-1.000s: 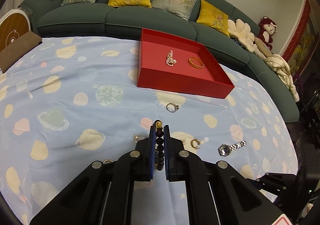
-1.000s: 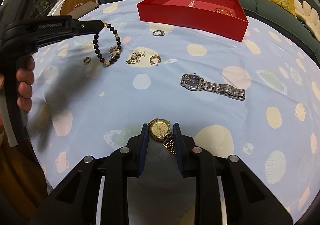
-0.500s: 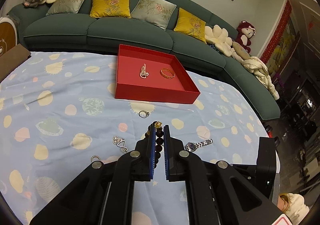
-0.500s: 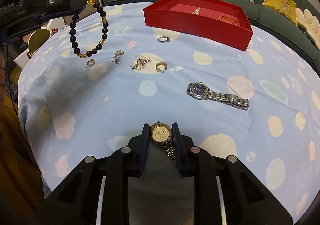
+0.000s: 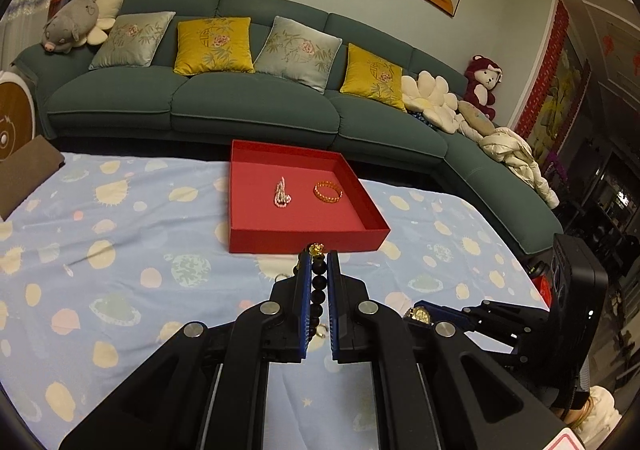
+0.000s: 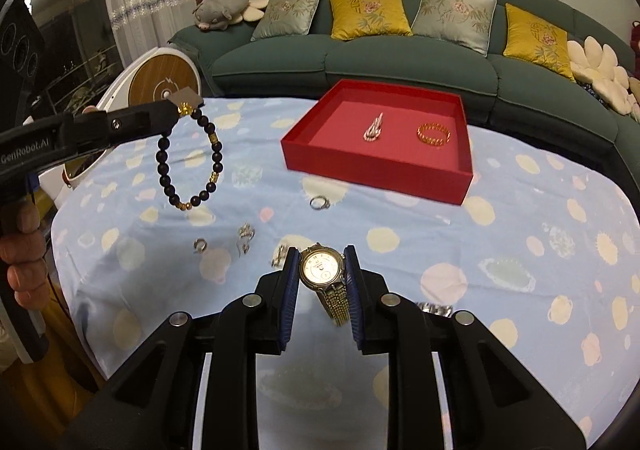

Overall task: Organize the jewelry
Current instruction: 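Carry the gold watch and bead bracelet into the red tray and open both tools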

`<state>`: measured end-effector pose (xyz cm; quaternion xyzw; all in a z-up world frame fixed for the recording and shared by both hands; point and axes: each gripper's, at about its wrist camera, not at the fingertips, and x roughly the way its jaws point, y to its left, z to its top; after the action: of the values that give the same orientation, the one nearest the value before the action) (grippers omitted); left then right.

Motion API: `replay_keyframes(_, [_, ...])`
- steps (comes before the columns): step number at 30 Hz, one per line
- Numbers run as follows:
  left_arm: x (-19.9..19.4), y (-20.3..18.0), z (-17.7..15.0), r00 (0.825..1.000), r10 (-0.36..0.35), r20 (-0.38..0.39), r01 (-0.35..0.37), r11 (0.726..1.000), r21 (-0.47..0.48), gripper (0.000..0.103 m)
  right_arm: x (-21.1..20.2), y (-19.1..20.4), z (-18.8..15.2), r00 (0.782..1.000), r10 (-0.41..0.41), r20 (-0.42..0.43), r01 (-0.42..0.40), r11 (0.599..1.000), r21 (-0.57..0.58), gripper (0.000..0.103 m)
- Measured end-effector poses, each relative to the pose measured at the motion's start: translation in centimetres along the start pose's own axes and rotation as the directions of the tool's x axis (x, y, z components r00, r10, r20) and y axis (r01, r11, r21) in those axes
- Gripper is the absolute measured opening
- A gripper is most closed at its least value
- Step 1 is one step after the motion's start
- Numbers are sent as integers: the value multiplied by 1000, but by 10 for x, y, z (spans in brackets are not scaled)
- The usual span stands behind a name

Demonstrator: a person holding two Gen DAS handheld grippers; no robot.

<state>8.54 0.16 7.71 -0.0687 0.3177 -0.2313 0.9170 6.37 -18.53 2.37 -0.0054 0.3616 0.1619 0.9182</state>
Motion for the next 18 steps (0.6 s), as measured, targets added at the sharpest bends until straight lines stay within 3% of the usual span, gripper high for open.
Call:
replay_keyframes(2, [3,-4,14,1000,17,25,-18,999,28,5,-5,-6,17,999,-17,39,16,1000,15,22])
replay_keyframes(9, [44,4,61,998,-20,65,19,1000,14,5,5,-45,78,988,-71,137,53,990,128,22])
replay_keyframes(18, [130,37,79,1000,-25,-15,24,997,-66,5,66,-86,102,984,-146,105,121,969,215,22])
